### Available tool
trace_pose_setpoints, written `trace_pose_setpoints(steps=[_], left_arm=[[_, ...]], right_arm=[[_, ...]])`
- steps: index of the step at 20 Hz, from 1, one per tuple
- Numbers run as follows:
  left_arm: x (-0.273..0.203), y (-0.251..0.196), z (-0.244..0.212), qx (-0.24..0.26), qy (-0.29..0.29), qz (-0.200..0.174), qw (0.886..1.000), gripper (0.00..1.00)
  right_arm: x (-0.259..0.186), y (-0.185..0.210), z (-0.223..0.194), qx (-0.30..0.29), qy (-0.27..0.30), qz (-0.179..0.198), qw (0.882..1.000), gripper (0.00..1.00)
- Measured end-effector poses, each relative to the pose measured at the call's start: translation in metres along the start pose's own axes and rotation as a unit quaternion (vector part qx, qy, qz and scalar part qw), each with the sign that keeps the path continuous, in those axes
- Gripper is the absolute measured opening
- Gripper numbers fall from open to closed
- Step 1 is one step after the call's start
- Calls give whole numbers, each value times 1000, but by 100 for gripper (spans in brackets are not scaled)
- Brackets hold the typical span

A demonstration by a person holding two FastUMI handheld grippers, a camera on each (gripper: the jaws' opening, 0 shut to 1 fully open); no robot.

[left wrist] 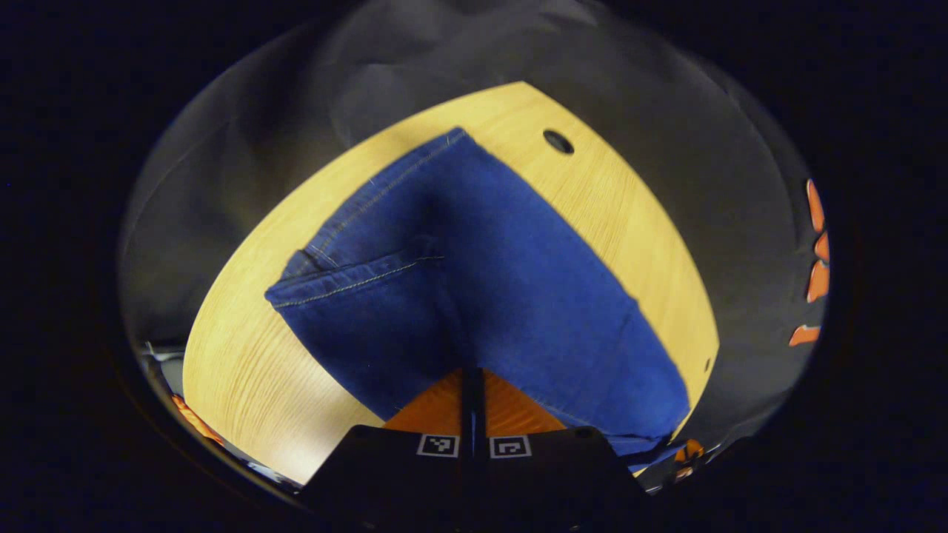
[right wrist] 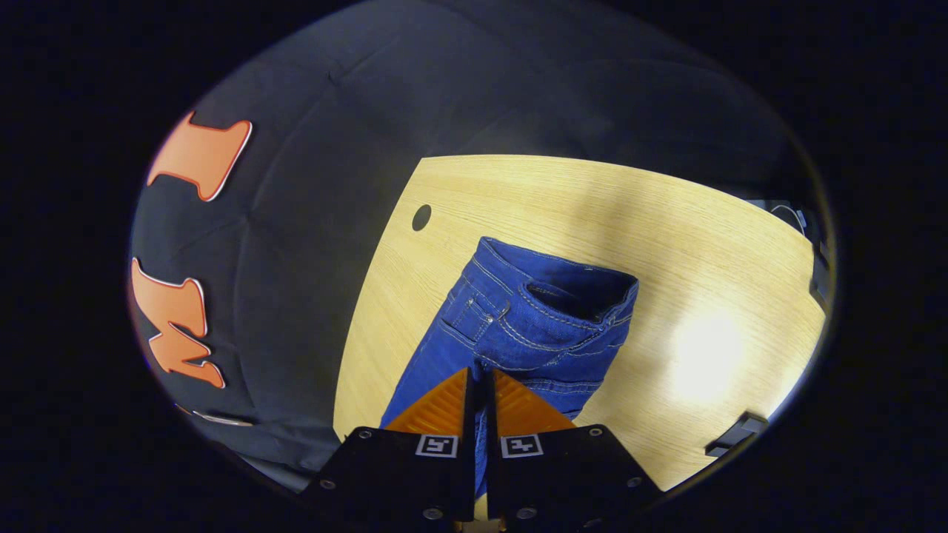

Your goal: Grasp the waist and the cuffs of the jeans and fold them to make the two legs overlap; first hold the waist and fold one-third of the jeans toward the cuffs, then hold the cuffs and fold the remaining one-third in the same direction to finish folding.

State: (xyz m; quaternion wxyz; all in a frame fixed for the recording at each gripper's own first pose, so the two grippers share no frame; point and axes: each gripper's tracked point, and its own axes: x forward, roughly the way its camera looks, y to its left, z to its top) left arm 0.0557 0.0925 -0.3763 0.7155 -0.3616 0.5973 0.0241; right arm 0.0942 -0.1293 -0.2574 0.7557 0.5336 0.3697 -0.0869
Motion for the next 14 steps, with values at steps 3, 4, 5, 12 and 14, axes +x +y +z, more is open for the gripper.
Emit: trace_pose_setpoints(steps=[3,4,5,12,14], left_arm=[[-9,-4,40,-37,-41,-34,998,1],[-8,-8,53,-46,-46,-41,997,0],[-6,-13,68,-52,-55,-49,996,1],[17,-60,120,-19,-72,-45,996,1],[28,-65,131,-15,-72,-38,997,1]], right_arm=[[-1,8,11,25,-9,16,1000,7],[0,13,15,34,-12,22,999,7],[2,20,18,41,-12,28,999,7],[30,63,42,31,-14,30,999,7],[46,73,44,23,-9,17,1000,7]])
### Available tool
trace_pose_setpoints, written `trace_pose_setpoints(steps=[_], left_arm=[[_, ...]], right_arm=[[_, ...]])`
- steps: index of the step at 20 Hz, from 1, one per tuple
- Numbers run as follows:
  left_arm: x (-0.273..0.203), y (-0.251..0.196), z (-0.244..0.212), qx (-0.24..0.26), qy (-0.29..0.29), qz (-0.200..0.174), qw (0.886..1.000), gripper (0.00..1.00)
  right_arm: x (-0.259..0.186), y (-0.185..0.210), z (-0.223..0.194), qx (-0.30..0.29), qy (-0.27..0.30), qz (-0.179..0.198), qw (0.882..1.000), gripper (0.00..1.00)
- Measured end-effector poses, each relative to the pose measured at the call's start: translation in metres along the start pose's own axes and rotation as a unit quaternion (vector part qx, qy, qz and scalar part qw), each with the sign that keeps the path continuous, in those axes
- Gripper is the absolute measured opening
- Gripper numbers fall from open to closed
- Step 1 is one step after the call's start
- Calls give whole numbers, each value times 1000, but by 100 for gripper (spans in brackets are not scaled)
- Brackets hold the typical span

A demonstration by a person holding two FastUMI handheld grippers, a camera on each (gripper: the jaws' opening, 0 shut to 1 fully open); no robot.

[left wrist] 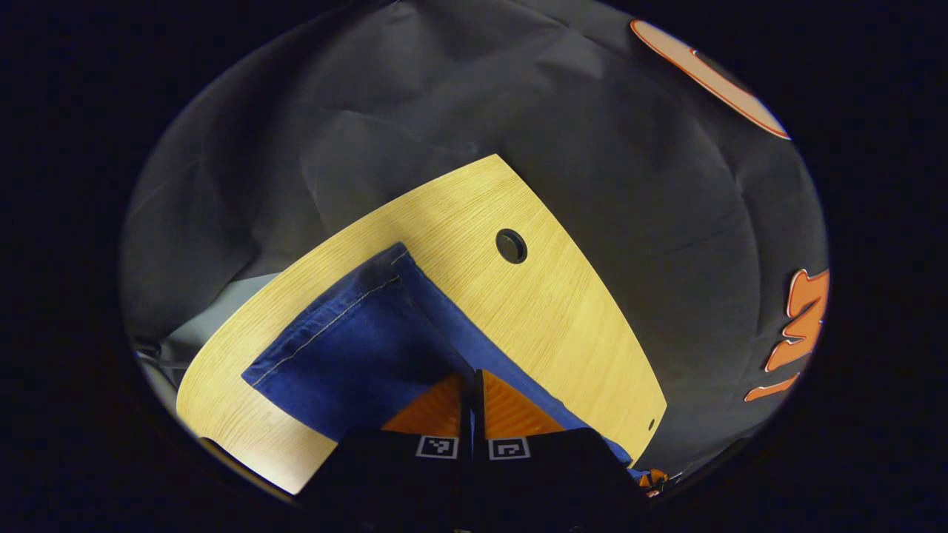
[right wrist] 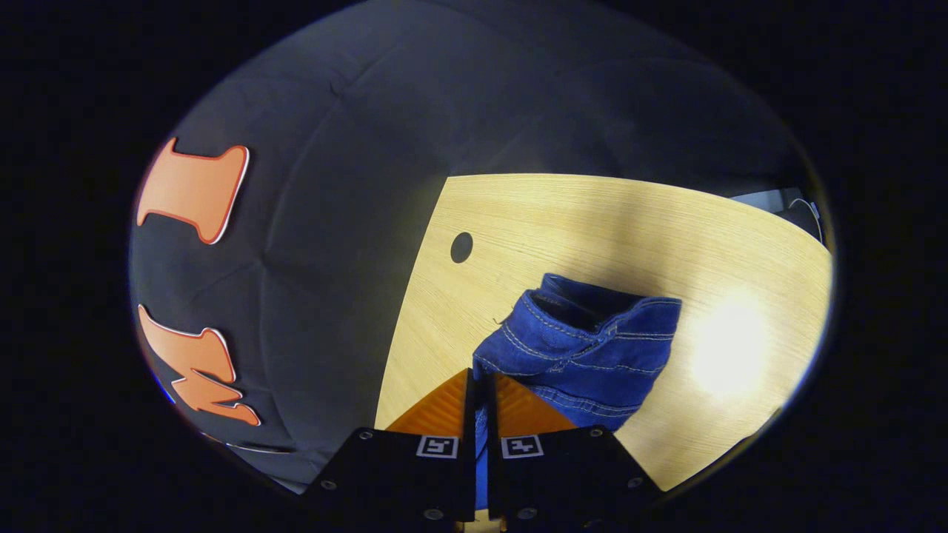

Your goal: Grasp the waist and the cuffs of the jeans and fold them to make the two legs overlap; first hold the waist and fold one-third of the jeans toward the cuffs, then hold the cuffs and fold the remaining one-third in the same direction to finish folding.

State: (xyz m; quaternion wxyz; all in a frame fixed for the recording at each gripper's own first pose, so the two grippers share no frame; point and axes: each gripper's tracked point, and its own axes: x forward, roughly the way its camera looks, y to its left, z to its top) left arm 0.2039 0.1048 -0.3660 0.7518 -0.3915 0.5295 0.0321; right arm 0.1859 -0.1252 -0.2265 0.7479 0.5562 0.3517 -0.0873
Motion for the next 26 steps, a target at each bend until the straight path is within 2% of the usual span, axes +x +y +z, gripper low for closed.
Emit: trace_pose_setpoints(steps=[2,4,6,7,8,9,10,11,13,14,15,17,19,23,26], left_arm=[[13,1,2,23,8,26,999,0],[17,-2,3,42,10,36,998,5],[18,-19,12,41,-6,2,999,41],[12,-22,20,45,-23,-5,999,59],[15,-25,25,49,-41,-7,998,69],[7,-30,32,51,-56,-14,997,78],[1,-33,33,52,-64,-24,996,79],[-5,-37,33,54,-69,-30,996,77],[-13,-40,35,74,-94,-28,992,95],[-18,-39,39,88,-108,-24,990,96],[-25,-42,40,102,-118,-25,987,96],[-38,-47,34,127,-129,-27,983,94],[-45,-50,26,158,-137,-24,978,98],[-77,-60,-2,199,-139,-31,970,97],[-104,-66,-18,216,-149,-39,964,97]], right_arm=[[19,-1,-1,-1,7,-23,1000,7],[37,2,-1,31,19,-35,999,7],[39,5,4,55,28,-29,998,7],[41,14,8,61,19,-17,998,16],[33,14,18,55,7,-14,998,23],[29,13,23,42,0,-17,999,37],[24,11,25,23,-7,-17,1000,42],[20,0,24,7,-6,-31,999,53],[14,-30,19,-26,0,-72,997,64],[10,-46,19,-44,-3,-94,995,67],[6,-61,20,-60,-5,-116,991,84],[0,-89,18,-74,-2,-147,986,88],[-6,-105,16,-84,6,-169,982,91],[10,-117,11,-53,24,-165,984,93],[26,-123,10,-55,27,-165,984,92]])
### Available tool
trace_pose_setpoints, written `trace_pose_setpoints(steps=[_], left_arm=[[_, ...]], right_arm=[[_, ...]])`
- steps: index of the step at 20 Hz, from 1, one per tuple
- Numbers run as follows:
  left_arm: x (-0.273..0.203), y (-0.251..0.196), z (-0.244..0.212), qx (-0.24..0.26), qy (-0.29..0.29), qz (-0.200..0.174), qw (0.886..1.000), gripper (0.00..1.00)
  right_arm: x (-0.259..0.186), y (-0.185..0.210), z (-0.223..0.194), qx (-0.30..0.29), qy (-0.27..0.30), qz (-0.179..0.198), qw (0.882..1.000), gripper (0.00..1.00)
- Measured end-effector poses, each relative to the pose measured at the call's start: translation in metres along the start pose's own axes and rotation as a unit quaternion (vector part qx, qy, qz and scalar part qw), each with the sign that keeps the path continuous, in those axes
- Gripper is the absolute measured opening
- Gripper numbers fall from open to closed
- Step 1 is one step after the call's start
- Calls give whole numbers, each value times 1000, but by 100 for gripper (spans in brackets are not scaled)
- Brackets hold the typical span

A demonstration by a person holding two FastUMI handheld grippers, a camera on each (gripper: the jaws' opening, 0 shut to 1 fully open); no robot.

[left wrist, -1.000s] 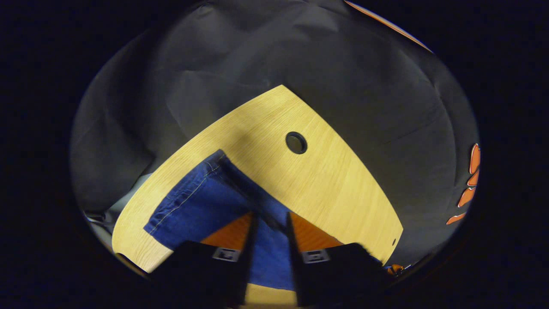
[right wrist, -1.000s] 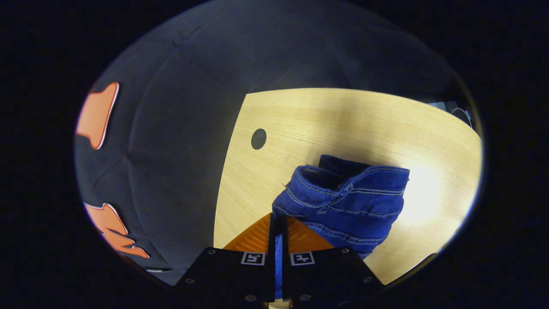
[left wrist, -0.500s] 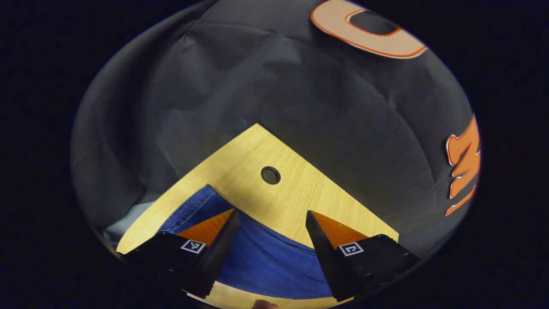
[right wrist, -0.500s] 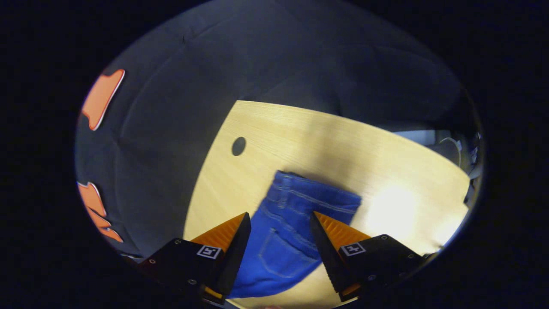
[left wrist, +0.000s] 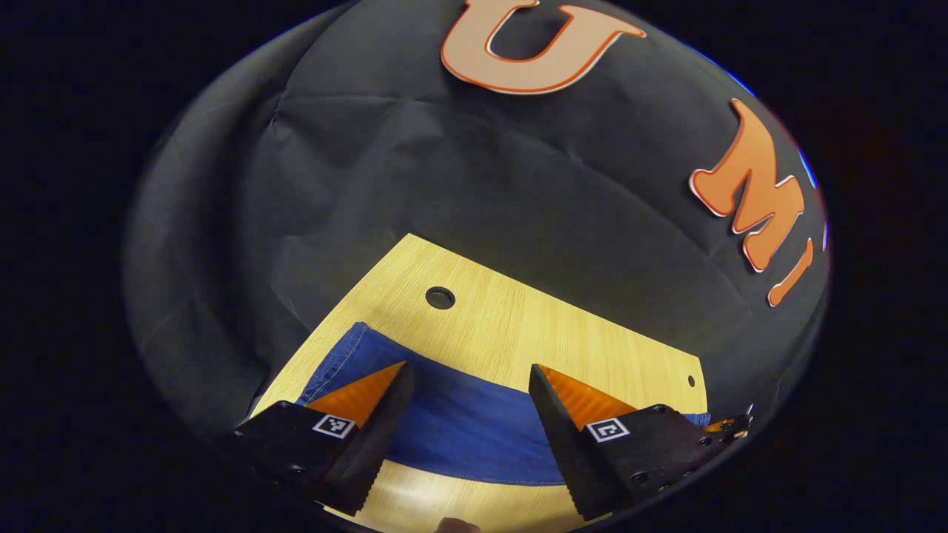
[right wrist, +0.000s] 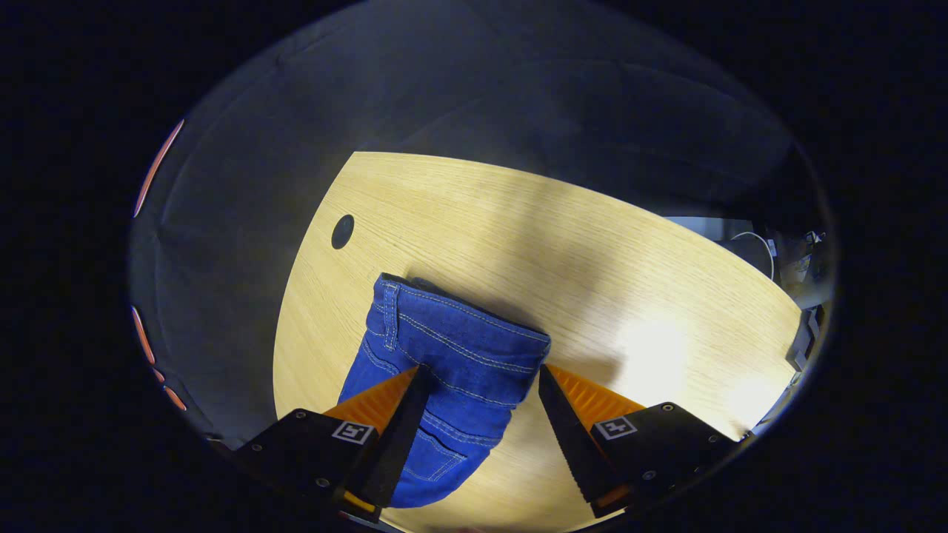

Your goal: Grasp the waist and the cuffs of the jeans and fold them to make the two legs overlap; first hold the waist and fold one-third of the jeans toward the cuffs, then hold the cuffs and fold the remaining one-third in the same direction to finish folding.

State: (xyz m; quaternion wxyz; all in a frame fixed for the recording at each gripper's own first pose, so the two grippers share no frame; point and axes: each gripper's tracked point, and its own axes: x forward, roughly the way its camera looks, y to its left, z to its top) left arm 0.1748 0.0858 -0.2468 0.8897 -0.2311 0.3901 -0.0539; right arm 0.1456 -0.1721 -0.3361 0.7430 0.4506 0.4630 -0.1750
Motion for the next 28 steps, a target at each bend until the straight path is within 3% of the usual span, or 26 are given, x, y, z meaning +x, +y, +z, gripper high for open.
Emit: trace_pose_setpoints(steps=[3,6,7,8,9,12,13,14,20,23,28], left_arm=[[-29,-3,-2,-3,-20,-2,1000,94],[-50,3,-13,-9,-29,2,1000,97],[-53,4,-18,-8,-27,6,1000,97],[-58,6,-23,-10,-27,10,1000,97],[-62,8,-27,-13,-26,9,1000,97],[-71,15,-33,-26,-33,8,999,97],[-72,19,-32,-28,-36,8,999,97],[-75,20,-33,-29,-38,8,999,97],[-82,34,-28,-14,-50,13,999,97],[-83,52,-33,-19,-47,24,998,97],[-80,96,-43,-53,-34,37,997,97]], right_arm=[[8,-1,-1,-29,-11,-10,999,91],[14,6,-3,-55,-23,4,998,55],[12,15,-5,-65,-26,17,997,39],[3,18,-2,-65,-39,23,997,39],[-4,29,-1,-52,-56,35,996,21],[-41,58,-8,-90,-77,80,990,20],[-52,67,-11,-105,-87,90,987,14],[-62,81,-12,-115,-96,102,984,20],[-129,143,-41,-161,-118,170,965,20],[-154,184,-76,-195,-112,208,952,20],[-166,248,-147,-260,-97,233,932,20]])
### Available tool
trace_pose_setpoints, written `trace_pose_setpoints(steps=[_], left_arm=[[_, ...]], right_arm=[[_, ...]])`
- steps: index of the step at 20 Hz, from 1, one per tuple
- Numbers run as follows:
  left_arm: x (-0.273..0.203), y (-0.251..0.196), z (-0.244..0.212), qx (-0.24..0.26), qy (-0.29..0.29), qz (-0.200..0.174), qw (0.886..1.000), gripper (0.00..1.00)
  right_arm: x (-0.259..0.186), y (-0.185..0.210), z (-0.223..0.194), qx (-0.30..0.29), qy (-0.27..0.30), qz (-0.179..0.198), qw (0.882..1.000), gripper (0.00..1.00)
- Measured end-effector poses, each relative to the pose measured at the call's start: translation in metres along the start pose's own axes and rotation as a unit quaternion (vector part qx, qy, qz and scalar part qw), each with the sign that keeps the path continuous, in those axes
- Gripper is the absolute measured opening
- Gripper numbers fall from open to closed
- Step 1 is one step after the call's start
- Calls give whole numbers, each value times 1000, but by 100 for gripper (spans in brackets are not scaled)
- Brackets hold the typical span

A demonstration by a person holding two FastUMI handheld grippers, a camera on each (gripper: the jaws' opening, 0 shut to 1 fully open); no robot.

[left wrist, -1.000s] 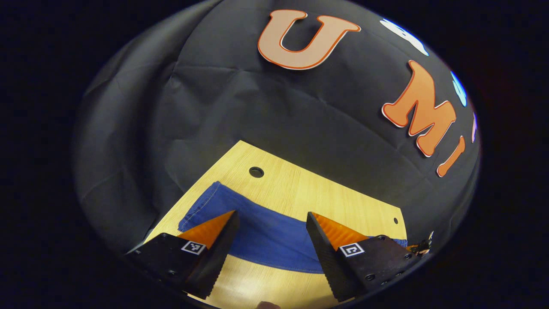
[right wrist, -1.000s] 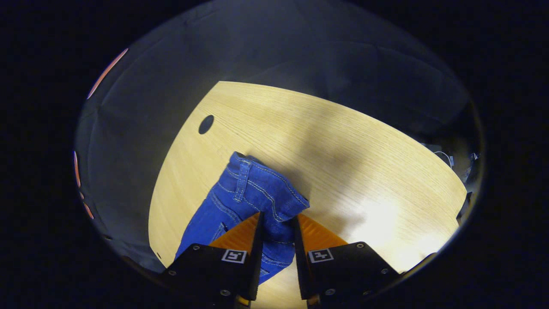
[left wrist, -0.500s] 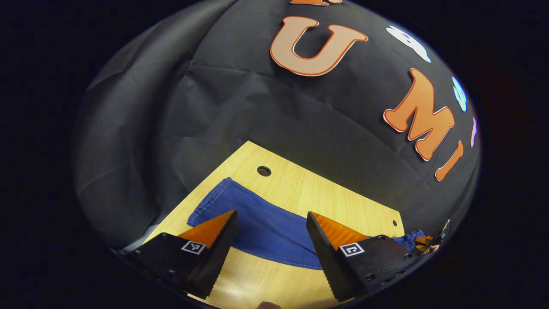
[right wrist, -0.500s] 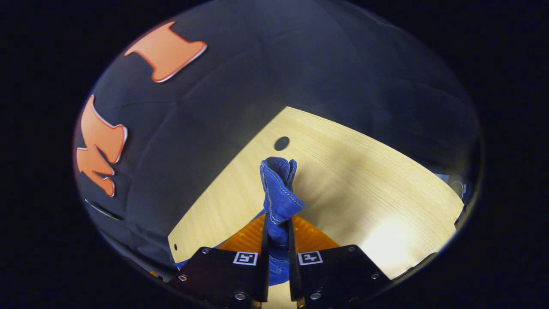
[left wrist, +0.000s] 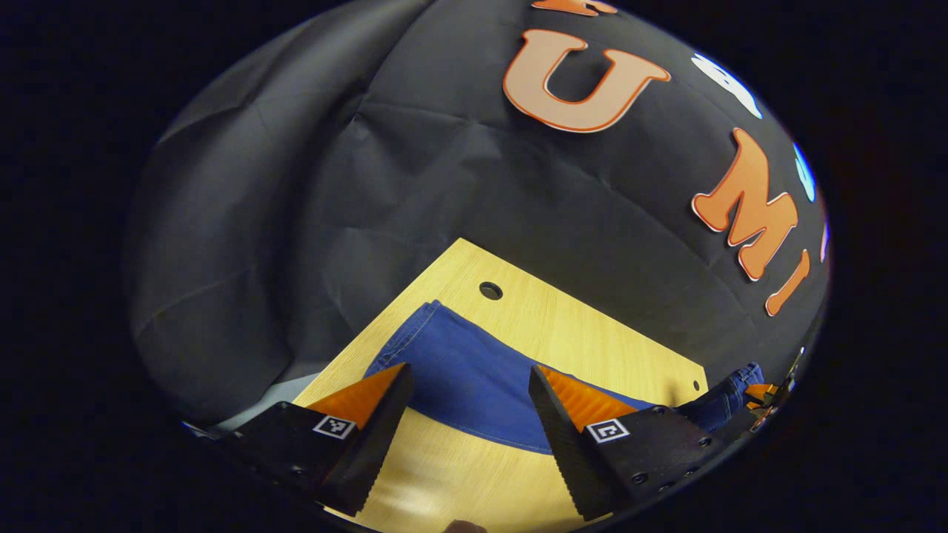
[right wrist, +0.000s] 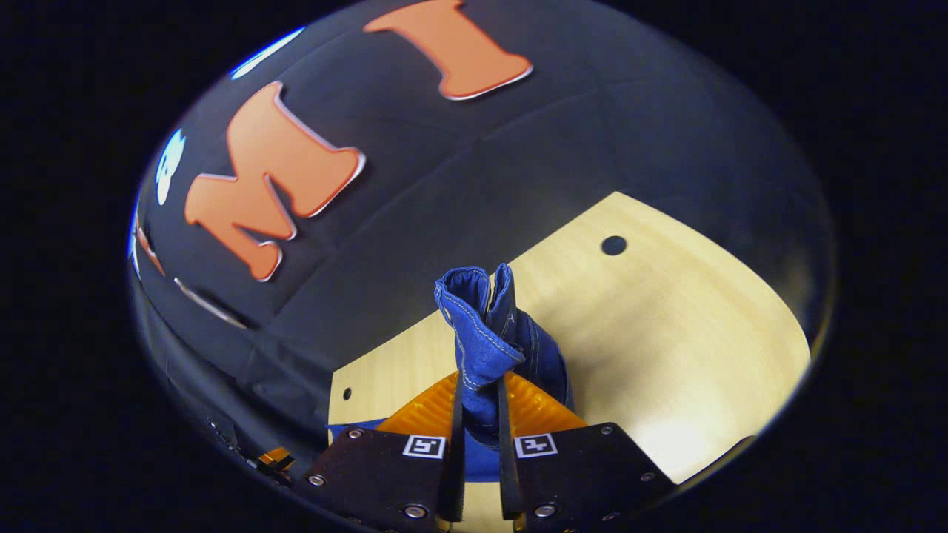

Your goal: Grasp the waist and the cuffs of the jeans and fold them to make the two legs overlap; first hold the waist and fold one-third of the jeans toward the cuffs, then hold the cuffs and fold the remaining one-third in the same direction to finish folding.

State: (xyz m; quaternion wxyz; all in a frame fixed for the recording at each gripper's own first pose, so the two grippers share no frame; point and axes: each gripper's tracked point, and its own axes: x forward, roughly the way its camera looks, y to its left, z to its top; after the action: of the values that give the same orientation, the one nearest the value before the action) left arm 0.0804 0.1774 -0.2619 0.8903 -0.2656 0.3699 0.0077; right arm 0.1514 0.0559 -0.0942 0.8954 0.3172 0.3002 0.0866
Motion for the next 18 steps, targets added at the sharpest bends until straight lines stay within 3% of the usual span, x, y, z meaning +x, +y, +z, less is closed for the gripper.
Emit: trace_pose_setpoints(steps=[5,9,11,13,18], left_arm=[[16,41,-9,-30,27,7,999,97],[39,65,-21,-51,63,4,997,97],[59,74,-34,-78,89,-3,993,98],[72,83,-49,-112,116,-13,987,94],[87,83,-69,-186,162,-40,968,98]], right_arm=[[41,70,-54,-31,40,6,999,20],[79,90,-93,-31,58,-32,997,20],[86,98,-119,-16,85,-31,996,20],[89,106,-143,15,115,-15,993,32],[93,124,-164,40,119,-8,992,39]])
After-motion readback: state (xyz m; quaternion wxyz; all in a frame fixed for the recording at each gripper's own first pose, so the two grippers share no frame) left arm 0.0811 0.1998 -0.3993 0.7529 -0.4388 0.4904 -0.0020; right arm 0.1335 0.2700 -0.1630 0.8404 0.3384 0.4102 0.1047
